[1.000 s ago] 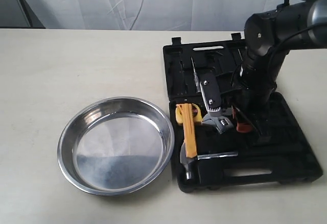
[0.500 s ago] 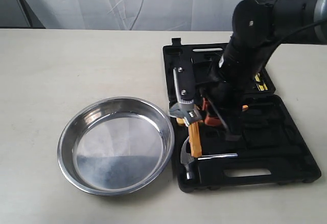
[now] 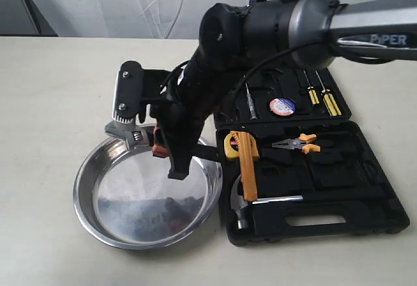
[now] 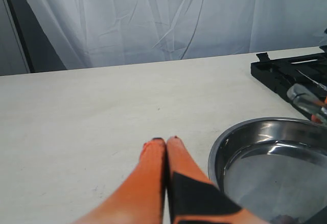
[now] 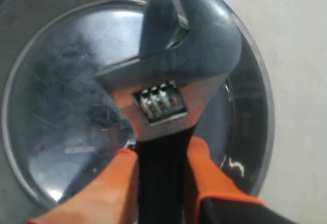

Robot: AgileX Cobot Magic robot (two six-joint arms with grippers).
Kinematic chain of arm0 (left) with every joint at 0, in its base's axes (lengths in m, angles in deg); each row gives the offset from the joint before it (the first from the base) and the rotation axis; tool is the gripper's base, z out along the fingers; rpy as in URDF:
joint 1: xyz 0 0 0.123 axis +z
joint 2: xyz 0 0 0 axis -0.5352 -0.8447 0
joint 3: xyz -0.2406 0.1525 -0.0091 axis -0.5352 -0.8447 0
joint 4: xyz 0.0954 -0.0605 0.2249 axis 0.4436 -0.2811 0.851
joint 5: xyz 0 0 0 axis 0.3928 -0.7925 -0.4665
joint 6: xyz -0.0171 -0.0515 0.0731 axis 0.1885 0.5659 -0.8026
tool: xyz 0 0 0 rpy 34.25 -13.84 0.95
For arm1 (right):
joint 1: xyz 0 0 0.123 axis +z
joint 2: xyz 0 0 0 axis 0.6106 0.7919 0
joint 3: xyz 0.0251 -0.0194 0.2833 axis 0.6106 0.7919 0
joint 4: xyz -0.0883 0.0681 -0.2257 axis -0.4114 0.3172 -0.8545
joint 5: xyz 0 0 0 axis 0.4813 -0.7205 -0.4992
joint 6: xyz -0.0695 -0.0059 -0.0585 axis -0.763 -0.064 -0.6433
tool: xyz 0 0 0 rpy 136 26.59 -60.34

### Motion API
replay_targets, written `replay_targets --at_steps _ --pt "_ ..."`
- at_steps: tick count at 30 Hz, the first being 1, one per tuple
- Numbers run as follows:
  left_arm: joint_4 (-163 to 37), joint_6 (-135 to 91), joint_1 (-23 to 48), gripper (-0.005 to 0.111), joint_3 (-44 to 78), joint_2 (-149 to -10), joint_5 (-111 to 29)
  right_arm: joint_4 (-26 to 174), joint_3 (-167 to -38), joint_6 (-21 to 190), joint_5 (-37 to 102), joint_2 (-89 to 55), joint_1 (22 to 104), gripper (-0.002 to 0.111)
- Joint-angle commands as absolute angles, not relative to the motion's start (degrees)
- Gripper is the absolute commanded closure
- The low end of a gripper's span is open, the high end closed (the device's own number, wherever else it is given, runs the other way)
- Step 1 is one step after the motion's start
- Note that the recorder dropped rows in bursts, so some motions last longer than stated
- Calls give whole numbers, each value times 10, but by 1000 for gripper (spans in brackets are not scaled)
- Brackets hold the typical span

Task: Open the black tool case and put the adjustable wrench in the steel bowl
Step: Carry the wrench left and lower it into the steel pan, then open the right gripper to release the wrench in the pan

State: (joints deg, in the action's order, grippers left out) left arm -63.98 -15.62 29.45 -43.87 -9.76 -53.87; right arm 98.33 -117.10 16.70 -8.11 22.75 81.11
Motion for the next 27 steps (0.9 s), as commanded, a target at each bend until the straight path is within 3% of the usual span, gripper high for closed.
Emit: replay_targets --at_steps 1,21,23,27 --pt "-641 -155 294 107 -437 -96 -539 1011 -1195 168 -78 255 823 108" --pt "-641 -155 294 107 -437 -96 -539 1023 -1210 219 -76 317 837 107" --pt "-641 -155 294 107 -437 -96 -539 1023 -1210 219 -76 317 837 100" --pt "-641 -155 294 107 -437 -96 -539 1023 -1210 222 -77 317 837 70"
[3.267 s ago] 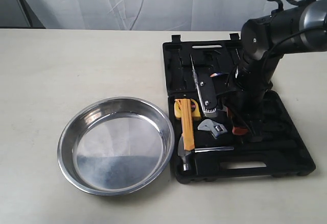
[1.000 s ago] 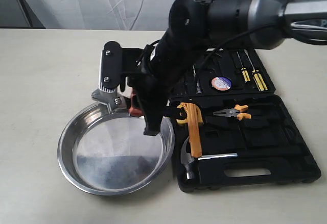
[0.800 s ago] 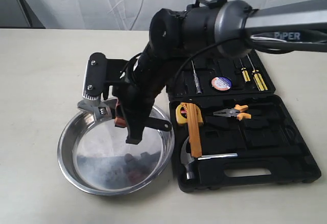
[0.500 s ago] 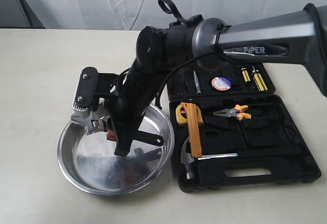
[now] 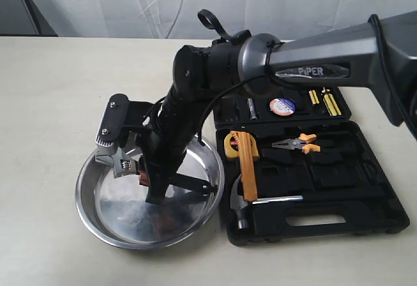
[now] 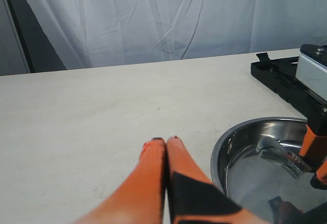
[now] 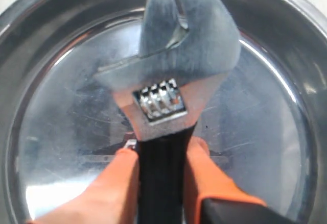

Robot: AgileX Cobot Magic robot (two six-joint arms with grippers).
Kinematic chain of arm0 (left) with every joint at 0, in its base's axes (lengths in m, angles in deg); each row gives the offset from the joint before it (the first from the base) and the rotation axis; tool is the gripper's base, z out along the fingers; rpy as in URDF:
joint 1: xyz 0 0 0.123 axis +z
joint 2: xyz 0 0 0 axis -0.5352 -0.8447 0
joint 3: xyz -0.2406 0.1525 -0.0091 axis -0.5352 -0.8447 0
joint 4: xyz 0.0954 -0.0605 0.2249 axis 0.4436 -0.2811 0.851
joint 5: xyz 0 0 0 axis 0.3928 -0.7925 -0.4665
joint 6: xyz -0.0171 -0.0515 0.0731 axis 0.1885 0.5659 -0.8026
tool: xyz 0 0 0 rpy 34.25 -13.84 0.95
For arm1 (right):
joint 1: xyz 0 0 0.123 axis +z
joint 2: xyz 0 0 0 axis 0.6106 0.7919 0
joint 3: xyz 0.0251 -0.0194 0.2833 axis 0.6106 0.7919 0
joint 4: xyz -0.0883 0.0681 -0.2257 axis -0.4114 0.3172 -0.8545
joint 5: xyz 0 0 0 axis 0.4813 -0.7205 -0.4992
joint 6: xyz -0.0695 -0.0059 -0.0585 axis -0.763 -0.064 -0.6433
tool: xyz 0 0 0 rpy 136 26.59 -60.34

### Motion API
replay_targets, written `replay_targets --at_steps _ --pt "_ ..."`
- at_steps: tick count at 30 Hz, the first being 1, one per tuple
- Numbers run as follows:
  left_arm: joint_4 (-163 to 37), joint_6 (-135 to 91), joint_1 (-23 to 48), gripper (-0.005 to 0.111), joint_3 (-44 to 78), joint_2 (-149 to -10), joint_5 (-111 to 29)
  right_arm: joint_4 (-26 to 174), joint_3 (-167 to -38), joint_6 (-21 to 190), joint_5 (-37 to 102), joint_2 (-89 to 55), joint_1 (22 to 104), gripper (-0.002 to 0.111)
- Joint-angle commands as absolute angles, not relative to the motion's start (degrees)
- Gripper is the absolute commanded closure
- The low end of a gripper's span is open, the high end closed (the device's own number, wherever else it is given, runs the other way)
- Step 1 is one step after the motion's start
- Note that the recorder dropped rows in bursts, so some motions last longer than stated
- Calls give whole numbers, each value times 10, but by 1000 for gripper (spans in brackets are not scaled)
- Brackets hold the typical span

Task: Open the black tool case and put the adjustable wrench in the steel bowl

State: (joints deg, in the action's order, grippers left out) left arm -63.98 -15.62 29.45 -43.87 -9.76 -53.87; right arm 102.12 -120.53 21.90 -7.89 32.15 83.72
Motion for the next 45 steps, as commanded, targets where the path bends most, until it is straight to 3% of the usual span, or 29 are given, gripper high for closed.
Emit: replay_targets --at_steps 1,8,10,14,24,31,37,45 --pt "-641 -155 294 107 -437 -96 -539 1023 -1210 223 -77 317 837 66" --pt "-641 -155 294 107 -437 -96 -539 1023 -1210 253 -77 313 837 68" --pt "-641 -155 294 107 -437 -96 -539 1020 -1210 278 -77 301 836 77" --pt "-641 -155 294 107 -437 -96 -539 981 -1210 355 -77 266 828 109" --pt "-647 -155 294 107 -437 -96 -539 987 -1182 447 -55 141 750 109" --pt "-647 -155 294 107 -437 -96 -539 1075 -951 453 124 -15 691 109" --pt "-647 -155 294 107 -437 -96 -539 1187 -727 453 283 -171 691 109" --pt "-632 -155 294 107 -437 -96 -539 1195 -615 453 218 -372 691 109"
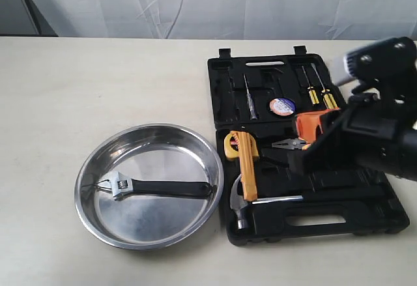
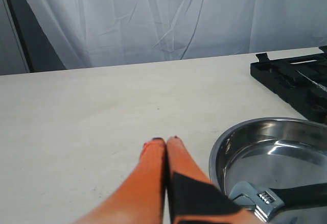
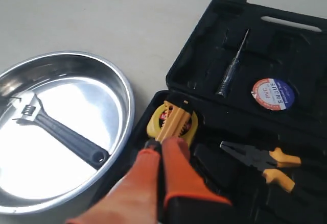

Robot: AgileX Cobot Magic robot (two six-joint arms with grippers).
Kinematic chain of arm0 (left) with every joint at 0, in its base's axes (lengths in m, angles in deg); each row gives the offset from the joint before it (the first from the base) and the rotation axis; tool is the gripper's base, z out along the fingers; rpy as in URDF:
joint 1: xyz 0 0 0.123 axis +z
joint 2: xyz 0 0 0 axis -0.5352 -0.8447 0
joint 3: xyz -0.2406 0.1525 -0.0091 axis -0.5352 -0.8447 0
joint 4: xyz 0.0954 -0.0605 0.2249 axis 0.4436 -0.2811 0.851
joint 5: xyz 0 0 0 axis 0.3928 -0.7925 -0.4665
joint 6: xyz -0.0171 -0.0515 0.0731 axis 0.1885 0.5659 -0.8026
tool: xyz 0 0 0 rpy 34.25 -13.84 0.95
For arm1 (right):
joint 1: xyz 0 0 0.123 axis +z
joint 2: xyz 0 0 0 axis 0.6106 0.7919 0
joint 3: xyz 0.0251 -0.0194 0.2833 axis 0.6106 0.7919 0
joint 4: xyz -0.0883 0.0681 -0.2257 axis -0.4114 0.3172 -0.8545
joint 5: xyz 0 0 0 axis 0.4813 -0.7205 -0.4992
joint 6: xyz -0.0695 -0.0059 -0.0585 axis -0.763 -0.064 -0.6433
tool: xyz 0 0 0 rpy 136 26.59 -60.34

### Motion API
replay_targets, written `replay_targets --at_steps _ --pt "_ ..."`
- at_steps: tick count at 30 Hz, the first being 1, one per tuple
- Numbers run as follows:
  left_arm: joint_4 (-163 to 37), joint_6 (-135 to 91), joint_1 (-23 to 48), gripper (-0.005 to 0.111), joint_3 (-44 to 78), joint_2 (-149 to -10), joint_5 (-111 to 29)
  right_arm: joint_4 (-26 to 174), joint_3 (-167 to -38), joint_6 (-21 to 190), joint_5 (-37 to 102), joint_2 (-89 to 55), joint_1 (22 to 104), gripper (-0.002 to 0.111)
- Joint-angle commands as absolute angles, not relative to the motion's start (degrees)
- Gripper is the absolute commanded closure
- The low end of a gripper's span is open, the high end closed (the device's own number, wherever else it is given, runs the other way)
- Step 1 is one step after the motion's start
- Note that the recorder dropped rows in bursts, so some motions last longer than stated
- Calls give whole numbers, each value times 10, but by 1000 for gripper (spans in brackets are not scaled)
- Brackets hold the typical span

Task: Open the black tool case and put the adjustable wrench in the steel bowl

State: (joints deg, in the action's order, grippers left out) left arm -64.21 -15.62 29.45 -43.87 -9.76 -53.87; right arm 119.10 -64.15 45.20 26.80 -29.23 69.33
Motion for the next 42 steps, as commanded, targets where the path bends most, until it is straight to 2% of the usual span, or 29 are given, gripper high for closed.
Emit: replay_targets --at_steps 1,8,12,18,22,30,32,37,42 --pt "-632 -155 294 107 -437 -96 -539 1195 -615 453 209 -382 691 109" --pt "-623 -155 294 107 -437 -96 -539 1195 -615 453 202 -432 691 109" --pt "-614 -155 294 107 -437 -96 -539 1197 -615 453 192 -488 652 109" --pt "-614 -155 294 107 -437 -96 -539 1195 -615 453 193 -646 498 109" --pt "-614 -155 294 107 -437 -96 -539 1184 -615 451 193 -726 454 109" --pt "-614 -155 294 107 -437 -96 -539 1134 -590 463 134 -768 450 109" --pt "-614 -155 294 107 -437 -96 -539 1073 -581 517 129 -780 450 109" --pt "-614 -155 294 107 -437 -96 -539 810 -560 805 95 -818 450 109" --pt "-614 -155 294 107 -437 -96 -539 752 -525 851 100 -841 450 109"
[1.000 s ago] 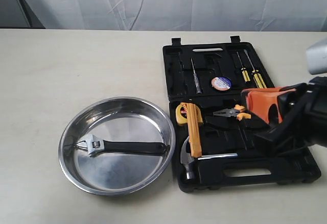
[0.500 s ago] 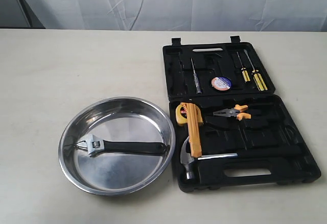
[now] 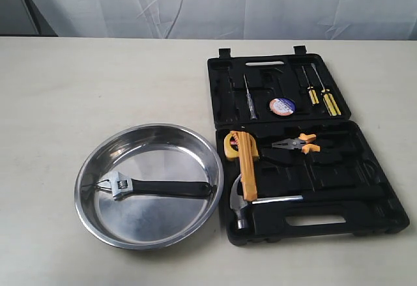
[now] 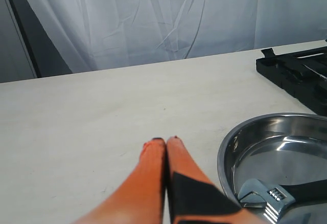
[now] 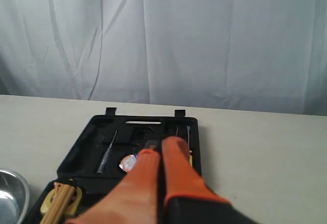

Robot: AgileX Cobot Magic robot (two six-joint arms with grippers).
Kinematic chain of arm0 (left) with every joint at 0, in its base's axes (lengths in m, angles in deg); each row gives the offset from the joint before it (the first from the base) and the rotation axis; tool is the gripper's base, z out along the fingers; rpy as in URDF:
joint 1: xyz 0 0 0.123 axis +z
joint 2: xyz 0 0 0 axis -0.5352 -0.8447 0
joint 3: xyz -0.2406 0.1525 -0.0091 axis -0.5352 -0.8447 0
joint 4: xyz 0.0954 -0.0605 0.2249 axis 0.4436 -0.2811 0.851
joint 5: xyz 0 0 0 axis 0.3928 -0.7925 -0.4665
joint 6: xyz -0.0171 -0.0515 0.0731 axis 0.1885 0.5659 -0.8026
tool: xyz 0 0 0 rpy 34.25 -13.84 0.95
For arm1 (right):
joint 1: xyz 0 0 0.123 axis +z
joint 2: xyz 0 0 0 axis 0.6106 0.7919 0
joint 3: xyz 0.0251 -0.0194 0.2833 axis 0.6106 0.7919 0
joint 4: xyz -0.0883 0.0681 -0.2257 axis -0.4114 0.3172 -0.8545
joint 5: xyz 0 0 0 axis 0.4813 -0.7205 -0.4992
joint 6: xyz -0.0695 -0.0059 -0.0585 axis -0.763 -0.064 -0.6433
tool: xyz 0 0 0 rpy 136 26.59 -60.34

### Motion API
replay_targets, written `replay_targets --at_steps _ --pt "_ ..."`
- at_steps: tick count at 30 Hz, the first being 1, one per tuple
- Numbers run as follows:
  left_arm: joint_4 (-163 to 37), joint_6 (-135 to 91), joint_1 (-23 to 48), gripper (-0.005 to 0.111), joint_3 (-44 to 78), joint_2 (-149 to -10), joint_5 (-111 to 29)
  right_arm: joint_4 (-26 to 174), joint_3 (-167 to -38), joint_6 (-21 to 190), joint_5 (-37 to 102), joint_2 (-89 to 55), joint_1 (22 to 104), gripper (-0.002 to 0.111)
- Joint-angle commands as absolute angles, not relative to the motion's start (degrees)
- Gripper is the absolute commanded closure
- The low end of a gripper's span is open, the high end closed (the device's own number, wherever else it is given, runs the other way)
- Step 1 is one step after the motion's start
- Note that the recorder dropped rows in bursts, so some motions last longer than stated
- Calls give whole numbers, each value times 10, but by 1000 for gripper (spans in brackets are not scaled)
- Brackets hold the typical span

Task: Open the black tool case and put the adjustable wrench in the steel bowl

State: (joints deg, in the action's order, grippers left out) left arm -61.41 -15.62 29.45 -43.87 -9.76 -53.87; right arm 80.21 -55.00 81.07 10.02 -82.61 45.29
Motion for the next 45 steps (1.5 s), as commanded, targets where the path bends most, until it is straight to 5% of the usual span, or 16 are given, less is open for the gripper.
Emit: replay_targets --at_steps 1,12,27,45 --pt "-614 -155 294 107 -437 -96 -539 743 -507 851 101 -850 450 109" --pt "-614 -155 294 107 -437 -96 -539 730 -408 851 104 -886 450 109" --pt "-614 -155 294 107 -437 -96 -539 739 -377 859 116 -886 346 109" --pt "-614 -155 294 107 -437 -96 -539 758 -377 822 139 -886 343 109"
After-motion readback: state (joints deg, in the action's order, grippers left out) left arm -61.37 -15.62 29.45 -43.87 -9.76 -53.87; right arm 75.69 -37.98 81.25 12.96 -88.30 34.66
